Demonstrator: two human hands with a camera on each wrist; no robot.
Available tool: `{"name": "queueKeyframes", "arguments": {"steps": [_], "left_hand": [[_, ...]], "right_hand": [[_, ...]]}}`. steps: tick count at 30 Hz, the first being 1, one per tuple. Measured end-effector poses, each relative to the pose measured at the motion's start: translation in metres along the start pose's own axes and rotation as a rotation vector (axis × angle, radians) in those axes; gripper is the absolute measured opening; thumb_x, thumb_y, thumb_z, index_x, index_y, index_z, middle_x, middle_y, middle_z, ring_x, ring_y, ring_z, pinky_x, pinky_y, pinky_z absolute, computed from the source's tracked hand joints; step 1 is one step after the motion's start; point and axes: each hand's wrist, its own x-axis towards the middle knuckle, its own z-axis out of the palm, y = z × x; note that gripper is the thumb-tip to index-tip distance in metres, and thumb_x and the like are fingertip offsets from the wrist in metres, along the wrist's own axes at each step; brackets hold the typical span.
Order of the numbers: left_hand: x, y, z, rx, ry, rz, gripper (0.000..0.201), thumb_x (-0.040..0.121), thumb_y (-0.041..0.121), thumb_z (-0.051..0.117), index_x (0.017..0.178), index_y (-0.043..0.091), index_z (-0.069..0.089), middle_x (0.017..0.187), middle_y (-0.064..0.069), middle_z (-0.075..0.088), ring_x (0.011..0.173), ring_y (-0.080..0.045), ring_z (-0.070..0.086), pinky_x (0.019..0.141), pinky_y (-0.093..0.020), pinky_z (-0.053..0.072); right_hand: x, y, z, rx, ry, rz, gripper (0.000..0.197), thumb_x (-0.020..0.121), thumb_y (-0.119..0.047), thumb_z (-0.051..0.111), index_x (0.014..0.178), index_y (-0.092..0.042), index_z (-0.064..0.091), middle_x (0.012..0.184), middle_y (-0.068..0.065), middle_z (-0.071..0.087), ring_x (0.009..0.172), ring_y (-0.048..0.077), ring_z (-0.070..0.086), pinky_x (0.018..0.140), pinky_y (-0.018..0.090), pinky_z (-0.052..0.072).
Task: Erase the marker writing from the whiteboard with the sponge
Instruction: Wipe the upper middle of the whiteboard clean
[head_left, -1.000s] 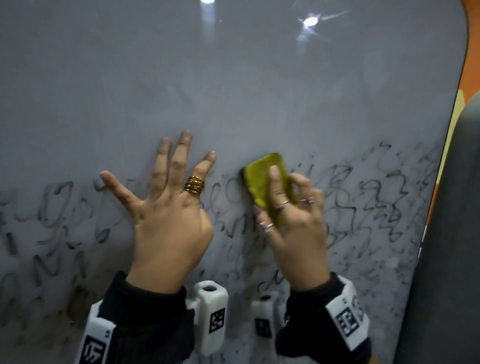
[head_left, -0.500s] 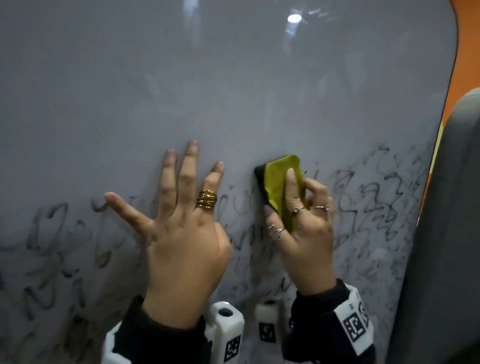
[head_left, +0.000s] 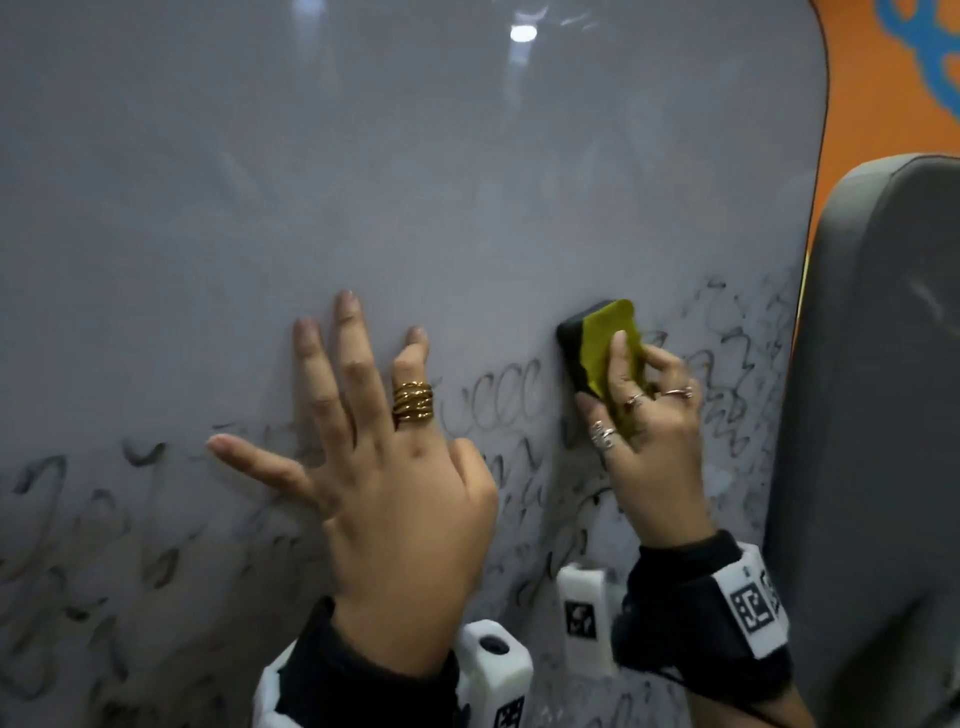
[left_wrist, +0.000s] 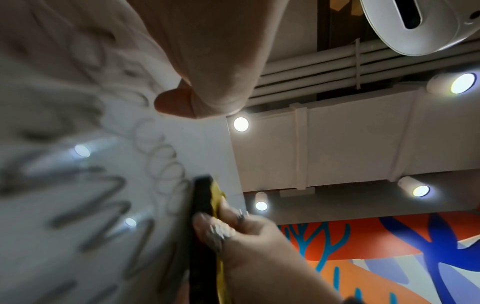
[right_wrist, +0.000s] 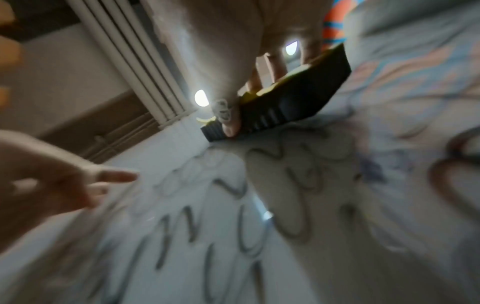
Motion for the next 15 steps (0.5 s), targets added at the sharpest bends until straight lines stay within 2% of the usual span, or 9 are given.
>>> {"name": "queueKeyframes", "arguments": {"steps": [2,5,8,10,12,15], "left_hand": [[0.000,0.011,0.007,-0.015,0.021,-0.003,0.071,0.063,0.018,0.043,0.133,0.019,0.051,0.156,-0.014,0.018,0.145,-0.031,0.009,0.099,-0.070,-0.009],[0.000,0.031,0.016,-0.007,0.045,0.064,0.075,0.063,0.014,0.043,0.138,0.018,0.047,0.157,-0.013,0.018,0.146,-0.030,0.010,0.106,-0.061,-0.015],[0.005,0.054,0.023,-0.009,0.033,0.104,0.078,0.063,0.015,0.039,0.141,0.018,0.045,0.157,-0.009,0.018,0.146,-0.027,0.012,0.105,-0.056,-0.021],[0.010,0.069,0.030,0.009,0.007,0.130,0.078,0.063,0.015,0.035,0.141,0.017,0.045,0.157,-0.007,0.021,0.146,-0.026,0.014,0.105,-0.053,-0.024],[0.017,0.083,0.040,0.054,0.000,0.141,0.077,0.065,0.017,0.031,0.141,0.016,0.045,0.156,-0.007,0.024,0.145,-0.028,0.016,0.104,-0.054,-0.025],[0.024,0.099,0.051,0.095,0.040,0.099,0.069,0.071,0.018,0.038,0.140,0.021,0.046,0.154,-0.007,0.028,0.142,-0.031,0.020,0.104,-0.061,-0.018]], "right_hand": [[-0.005,-0.006,0.000,-0.043,-0.007,-0.115,0.055,0.087,-0.040,0.049,0.138,-0.021,0.043,0.125,0.012,0.046,0.103,0.027,0.040,0.086,0.040,0.041],[0.006,0.011,-0.006,-0.112,-0.020,-0.182,0.053,0.088,-0.040,0.048,0.138,-0.022,0.043,0.125,0.009,0.045,0.100,0.029,0.042,0.079,0.045,0.045],[0.020,0.048,-0.013,-0.163,-0.030,0.028,0.061,0.084,-0.044,0.042,0.138,-0.015,0.046,0.125,0.020,0.048,0.104,0.041,0.048,0.082,0.051,0.045],[0.022,0.067,-0.015,-0.164,-0.050,0.147,0.065,0.082,-0.046,0.039,0.139,-0.014,0.044,0.127,0.024,0.046,0.108,0.045,0.048,0.084,0.055,0.042],[0.021,0.069,-0.014,-0.168,-0.052,0.129,0.065,0.083,-0.045,0.038,0.140,-0.016,0.042,0.128,0.023,0.045,0.110,0.044,0.047,0.082,0.054,0.042],[0.015,0.053,-0.012,-0.160,-0.048,-0.041,0.061,0.084,-0.038,0.042,0.142,-0.020,0.037,0.128,0.020,0.044,0.111,0.034,0.041,0.080,0.046,0.039]]}}
